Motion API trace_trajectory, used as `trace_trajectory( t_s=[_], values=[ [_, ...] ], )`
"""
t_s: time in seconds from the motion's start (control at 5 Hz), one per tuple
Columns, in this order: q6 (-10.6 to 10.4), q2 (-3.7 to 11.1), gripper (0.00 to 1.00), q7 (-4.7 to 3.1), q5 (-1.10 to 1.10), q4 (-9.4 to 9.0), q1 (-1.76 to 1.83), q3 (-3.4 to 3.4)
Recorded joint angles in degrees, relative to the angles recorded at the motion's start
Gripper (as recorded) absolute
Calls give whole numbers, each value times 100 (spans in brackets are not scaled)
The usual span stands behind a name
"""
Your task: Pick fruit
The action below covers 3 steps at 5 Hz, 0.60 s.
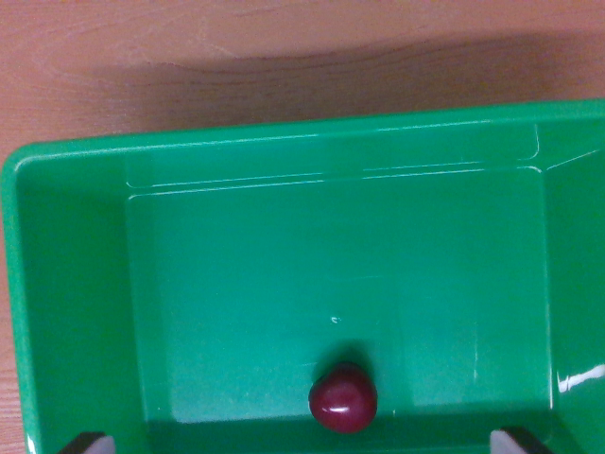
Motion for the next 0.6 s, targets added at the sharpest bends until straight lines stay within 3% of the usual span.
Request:
trace_trajectory(
  t_s=[0.6],
  values=[
    [-102,19,0,-6,-6,-103,0,4]
  ],
)
